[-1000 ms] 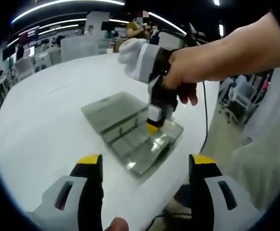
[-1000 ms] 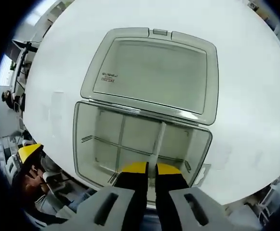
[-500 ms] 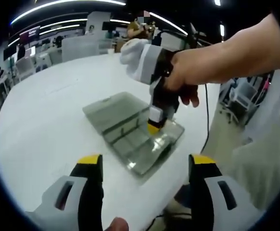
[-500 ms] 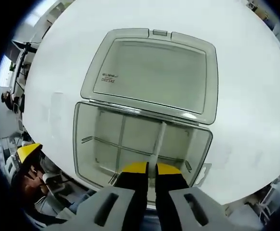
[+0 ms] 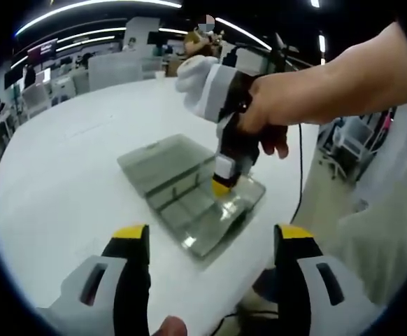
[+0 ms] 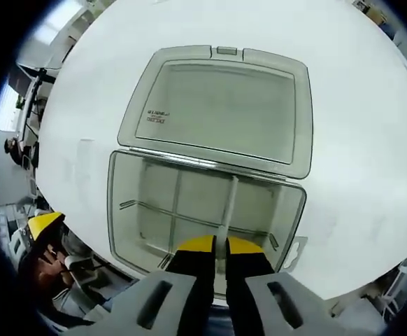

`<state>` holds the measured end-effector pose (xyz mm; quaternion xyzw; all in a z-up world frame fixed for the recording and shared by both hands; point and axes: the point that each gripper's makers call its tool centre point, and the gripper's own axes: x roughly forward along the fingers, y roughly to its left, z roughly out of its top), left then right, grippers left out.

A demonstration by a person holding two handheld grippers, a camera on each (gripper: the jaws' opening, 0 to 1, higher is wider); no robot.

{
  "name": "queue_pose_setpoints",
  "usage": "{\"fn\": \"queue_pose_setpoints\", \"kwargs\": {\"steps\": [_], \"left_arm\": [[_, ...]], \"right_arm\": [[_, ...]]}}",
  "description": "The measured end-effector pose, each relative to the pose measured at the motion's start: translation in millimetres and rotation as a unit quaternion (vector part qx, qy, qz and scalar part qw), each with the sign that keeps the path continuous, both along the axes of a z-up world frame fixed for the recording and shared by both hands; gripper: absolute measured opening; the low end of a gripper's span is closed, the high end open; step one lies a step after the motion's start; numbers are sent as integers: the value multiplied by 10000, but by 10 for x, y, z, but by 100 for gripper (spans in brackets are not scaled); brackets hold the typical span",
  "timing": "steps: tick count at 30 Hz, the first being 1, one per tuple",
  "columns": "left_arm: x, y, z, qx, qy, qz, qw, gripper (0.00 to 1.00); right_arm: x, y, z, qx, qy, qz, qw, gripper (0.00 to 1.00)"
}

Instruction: Insert the divider into the dual guide fixture by aligning both edges with the guide slots and pushing it downward to the bottom, including one-sided entry, uneven engagement, binding, and posture correction.

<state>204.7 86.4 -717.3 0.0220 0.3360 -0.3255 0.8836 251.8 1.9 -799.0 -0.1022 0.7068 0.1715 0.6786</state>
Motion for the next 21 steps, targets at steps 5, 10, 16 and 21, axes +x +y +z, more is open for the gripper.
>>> {"fn": "queue_pose_setpoints", "kwargs": {"steps": [5,10,16,21], "left_arm": [[2,5,6,9,-9,0,10000,70],[-8,-12,-6,-1,4,-10,10000,70],[-9,-21,-1,-8,-10,-5,10000,70],[-16,-23,5,4,-14,-1,10000,70]], "right_arm": [[-7,2,9,26,-6,-82,10000,0],[6,10,-1,-18,-38,-78,10000,0],[-1,18,4,-35,-126,-40,9999,0],[12,-5,1,52,-142,-81,9999,0]]}}
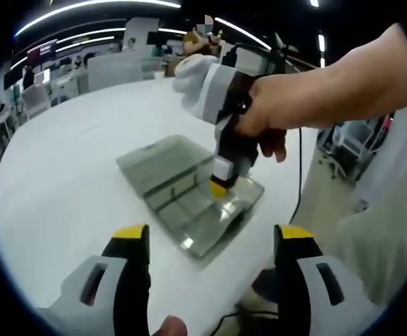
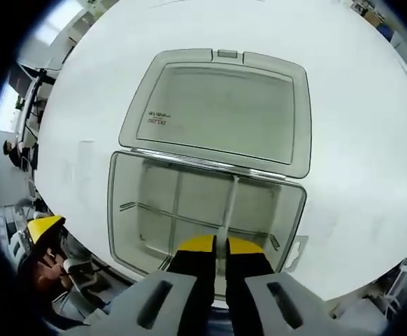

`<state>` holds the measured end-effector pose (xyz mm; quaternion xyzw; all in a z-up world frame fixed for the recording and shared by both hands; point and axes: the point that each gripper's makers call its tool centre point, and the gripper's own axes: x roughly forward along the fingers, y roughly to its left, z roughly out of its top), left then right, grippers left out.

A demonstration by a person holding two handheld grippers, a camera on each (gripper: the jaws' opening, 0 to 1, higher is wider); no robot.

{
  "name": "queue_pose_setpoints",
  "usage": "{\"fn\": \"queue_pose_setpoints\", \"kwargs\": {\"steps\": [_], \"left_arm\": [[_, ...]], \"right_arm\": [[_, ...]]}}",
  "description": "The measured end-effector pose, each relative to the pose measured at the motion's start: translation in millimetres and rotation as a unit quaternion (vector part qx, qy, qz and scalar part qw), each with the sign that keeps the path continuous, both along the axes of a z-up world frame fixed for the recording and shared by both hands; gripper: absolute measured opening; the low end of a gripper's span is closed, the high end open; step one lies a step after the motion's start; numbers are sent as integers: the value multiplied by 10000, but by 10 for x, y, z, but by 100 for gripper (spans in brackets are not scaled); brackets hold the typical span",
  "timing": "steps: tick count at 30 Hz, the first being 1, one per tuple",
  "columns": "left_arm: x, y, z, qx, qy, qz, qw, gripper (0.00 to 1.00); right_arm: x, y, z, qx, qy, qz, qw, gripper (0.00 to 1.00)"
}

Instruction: Insert the divider into the dual guide fixture by aligning both edges with the guide slots and pushing it downward to the bottom, including one-sided entry, uneven engagement, binding, and posture correction.

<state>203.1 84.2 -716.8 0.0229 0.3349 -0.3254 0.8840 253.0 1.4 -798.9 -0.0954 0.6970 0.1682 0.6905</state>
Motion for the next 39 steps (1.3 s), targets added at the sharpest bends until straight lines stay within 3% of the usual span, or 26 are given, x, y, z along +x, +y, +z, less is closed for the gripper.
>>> {"fn": "queue_pose_setpoints", "kwargs": {"steps": [35,39], "left_arm": [[-9,-24,11,4,-19,6,10000,70],[-2,-19,20,-1,-29,22,10000,69]], "right_arm": [[24,4,-12,32,-151,158,9998,0],[33,-13,-13,153,-133,-20,9998,0]]}}
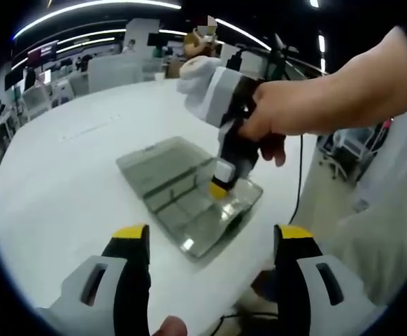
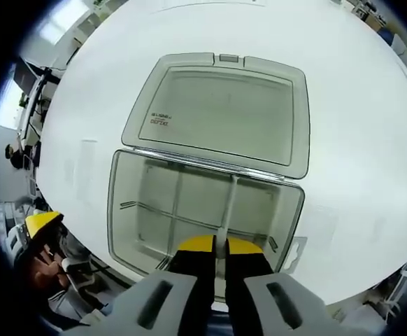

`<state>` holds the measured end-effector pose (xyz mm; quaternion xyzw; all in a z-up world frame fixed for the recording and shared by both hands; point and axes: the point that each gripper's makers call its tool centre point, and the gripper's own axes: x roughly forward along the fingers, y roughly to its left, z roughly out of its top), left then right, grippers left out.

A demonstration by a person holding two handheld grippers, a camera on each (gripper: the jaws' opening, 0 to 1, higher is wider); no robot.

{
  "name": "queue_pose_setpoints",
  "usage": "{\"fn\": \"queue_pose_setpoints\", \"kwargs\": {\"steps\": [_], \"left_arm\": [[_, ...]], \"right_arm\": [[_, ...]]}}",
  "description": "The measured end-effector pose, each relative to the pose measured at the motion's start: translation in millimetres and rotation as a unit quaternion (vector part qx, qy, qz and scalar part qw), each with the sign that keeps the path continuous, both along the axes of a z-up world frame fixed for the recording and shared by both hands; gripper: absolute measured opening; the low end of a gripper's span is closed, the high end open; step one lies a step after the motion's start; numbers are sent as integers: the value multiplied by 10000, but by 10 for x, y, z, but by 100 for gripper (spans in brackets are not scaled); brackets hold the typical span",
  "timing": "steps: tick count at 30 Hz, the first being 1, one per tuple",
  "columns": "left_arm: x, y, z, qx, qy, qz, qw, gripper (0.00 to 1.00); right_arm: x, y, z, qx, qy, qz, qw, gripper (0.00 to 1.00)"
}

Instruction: Insert the divider into the dual guide fixture by aligning both edges with the guide slots and pushing it downward to the bottom, including one-sided entry, uneven engagement, binding, and posture correction.

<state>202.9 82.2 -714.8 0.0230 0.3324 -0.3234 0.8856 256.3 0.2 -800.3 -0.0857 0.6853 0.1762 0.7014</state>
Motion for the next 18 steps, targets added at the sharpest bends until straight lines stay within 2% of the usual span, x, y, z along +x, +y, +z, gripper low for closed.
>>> {"fn": "queue_pose_setpoints", "kwargs": {"steps": [5,9,13,18], "left_arm": [[-14,-15,-3,15,5,-25,10000,69],[-13,-23,1,20,-1,-42,10000,69],[-8,-27,8,23,-5,-53,10000,69],[1,-31,21,20,-22,-57,10000,69]], "right_arm": [[-12,13,10,-36,-32,87,10000,0],[-23,5,16,76,-37,-27,10000,0],[-46,17,34,97,-52,264,9996,1],[4,38,40,182,-104,421,9989,4]]}}
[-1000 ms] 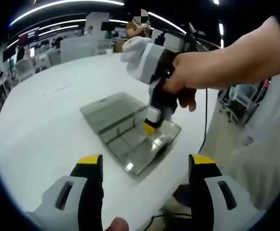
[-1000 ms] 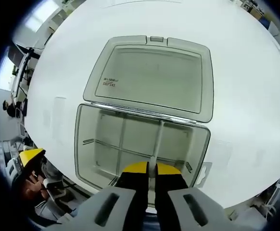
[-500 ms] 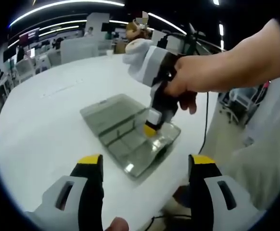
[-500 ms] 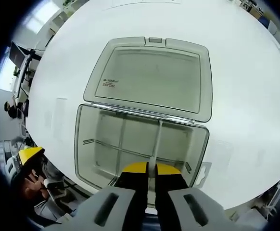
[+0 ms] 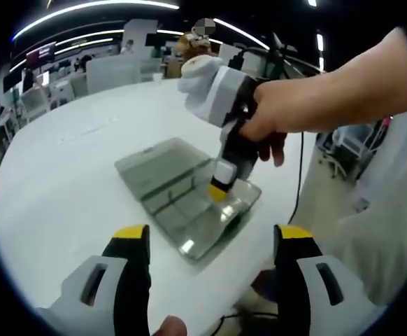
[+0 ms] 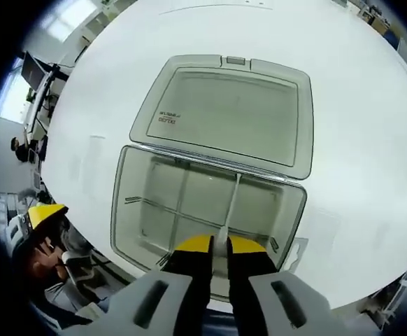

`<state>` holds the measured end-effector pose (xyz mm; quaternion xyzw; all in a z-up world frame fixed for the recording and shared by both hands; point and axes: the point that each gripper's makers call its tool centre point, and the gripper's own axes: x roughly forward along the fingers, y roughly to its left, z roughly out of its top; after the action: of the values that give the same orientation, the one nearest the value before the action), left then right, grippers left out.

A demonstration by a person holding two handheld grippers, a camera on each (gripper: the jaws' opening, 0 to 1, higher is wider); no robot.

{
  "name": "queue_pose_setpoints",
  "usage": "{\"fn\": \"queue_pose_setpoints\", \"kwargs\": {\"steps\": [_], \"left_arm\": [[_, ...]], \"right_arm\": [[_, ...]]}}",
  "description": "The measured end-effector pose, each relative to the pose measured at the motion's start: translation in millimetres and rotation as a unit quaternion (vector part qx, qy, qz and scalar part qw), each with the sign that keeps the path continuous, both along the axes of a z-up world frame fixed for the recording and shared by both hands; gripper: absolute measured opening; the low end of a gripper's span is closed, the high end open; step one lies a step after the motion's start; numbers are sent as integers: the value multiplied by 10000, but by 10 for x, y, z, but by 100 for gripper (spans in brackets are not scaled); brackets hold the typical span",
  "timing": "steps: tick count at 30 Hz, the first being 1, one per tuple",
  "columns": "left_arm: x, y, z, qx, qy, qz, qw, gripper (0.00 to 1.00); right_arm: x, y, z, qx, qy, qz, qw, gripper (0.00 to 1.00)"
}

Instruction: Insert the divider into the dual guide fixture by aligning both edges with the guide slots and pushing it downward to the bottom, including one-sided entry, uneven engagement, binding, and posture correction.

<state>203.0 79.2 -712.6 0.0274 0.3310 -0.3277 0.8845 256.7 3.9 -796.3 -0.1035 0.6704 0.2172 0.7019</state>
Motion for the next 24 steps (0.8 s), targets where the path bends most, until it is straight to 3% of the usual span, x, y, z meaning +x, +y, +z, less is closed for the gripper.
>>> {"fn": "queue_pose_setpoints", "kwargs": {"steps": [2,12,15,24], "left_arm": [[2,1,5,-4,-3,3,10000,69],[49,-11,35,1,-42,-39,10000,69],[63,-11,37,0,-48,-52,10000,70],[71,32,22,24,-7,-87,10000,70]], "right_arm": [[64,6,19,27,-103,22,9999,8],[35,-17,80,87,-55,349,9993,9],[45,-16,118,161,-130,416,9989,14],[13,-3,198,462,-303,936,9941,14]]}}
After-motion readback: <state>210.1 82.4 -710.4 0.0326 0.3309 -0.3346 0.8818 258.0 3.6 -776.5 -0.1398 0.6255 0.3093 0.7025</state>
